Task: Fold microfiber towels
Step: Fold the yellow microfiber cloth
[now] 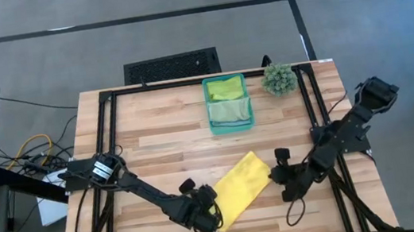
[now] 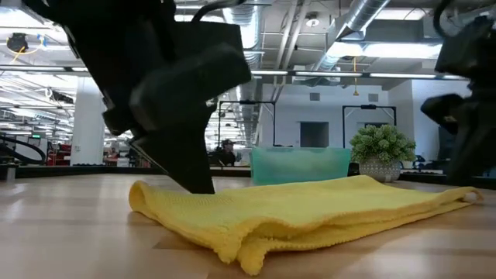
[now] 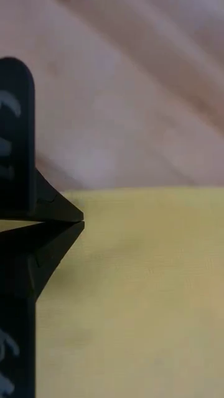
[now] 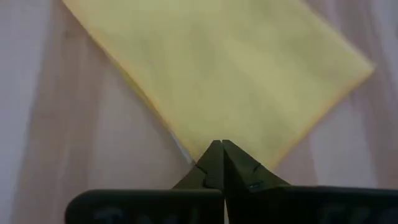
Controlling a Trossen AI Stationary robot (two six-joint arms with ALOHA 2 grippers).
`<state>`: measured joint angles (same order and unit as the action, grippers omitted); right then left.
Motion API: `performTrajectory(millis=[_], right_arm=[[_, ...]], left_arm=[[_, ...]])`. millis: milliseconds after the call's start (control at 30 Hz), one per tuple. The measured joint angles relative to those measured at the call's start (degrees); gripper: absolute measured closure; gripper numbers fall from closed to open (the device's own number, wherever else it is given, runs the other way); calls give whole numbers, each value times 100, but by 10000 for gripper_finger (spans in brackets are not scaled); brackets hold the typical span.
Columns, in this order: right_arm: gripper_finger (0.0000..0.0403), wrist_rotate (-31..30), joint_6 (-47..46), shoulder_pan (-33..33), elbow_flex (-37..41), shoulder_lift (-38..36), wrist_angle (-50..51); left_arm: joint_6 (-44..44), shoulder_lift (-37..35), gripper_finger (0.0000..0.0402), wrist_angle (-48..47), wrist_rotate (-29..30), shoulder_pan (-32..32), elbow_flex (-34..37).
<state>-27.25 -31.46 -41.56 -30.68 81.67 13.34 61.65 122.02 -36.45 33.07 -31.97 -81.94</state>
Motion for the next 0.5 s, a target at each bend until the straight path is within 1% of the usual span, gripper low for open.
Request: performTrajectory(millis=[133, 200, 233, 300, 367, 433, 500], right_arm=[[386, 356, -48, 167, 2, 281, 59], [386, 355, -48, 266, -15, 443, 42], [386, 256, -58, 319, -24, 522, 16], [388, -262, -211, 431, -28, 602, 195], [391, -974, -452, 547, 21, 583, 712], [391, -1794, -783, 610, 16, 471, 1146], [389, -2297, -1060, 592, -5, 369, 1657]], left_arm=[[-24, -2, 401, 170, -305, -69, -2], [-93, -2, 401, 314, -350, -110, -2], [-115, -2, 401, 378, -376, -127, -2], [-233, -2, 401, 602, -418, -151, -2], [-544, -2, 401, 979, -540, -165, -2], [-1173, -2, 401, 1502, -647, -168, -2], [-1732, -2, 401, 1979, -471, -170, -4]])
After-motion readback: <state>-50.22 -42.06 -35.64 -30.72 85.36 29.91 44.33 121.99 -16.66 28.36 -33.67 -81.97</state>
